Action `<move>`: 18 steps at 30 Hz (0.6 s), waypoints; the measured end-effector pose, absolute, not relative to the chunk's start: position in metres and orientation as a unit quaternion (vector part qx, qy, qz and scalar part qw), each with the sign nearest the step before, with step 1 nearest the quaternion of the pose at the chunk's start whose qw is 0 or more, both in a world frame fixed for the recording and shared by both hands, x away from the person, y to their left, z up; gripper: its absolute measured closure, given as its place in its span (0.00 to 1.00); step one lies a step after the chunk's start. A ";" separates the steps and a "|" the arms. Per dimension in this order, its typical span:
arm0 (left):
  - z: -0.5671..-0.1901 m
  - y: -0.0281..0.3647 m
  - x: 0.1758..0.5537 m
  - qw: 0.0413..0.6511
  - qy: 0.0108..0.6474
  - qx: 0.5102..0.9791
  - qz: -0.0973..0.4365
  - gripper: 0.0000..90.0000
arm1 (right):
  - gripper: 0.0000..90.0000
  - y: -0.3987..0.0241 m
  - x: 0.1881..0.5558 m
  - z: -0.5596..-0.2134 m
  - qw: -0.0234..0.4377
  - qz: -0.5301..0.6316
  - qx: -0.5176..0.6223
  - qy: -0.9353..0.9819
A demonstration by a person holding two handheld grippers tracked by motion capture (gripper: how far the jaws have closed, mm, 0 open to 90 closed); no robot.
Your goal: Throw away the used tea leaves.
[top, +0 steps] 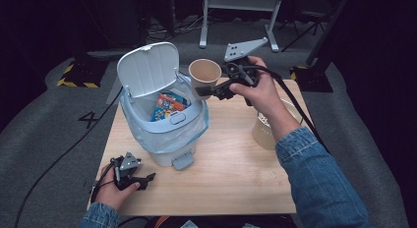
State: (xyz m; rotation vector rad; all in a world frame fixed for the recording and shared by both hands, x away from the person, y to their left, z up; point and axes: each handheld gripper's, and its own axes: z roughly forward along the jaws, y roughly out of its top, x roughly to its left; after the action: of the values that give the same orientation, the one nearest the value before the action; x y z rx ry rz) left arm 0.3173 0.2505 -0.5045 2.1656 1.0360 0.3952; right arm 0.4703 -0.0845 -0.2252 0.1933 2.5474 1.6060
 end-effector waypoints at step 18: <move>-0.504 0.250 0.318 0.346 0.396 0.836 0.154 0.24 | 0.32 -0.005 0.474 -0.241 0.060 0.475 0.048 0.877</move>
State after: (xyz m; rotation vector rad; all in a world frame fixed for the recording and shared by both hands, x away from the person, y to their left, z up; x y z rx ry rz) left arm 0.3181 0.2504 -0.5043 2.1708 1.0290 0.4007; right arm 0.4739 -0.0047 -0.2406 0.1450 2.6539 1.4364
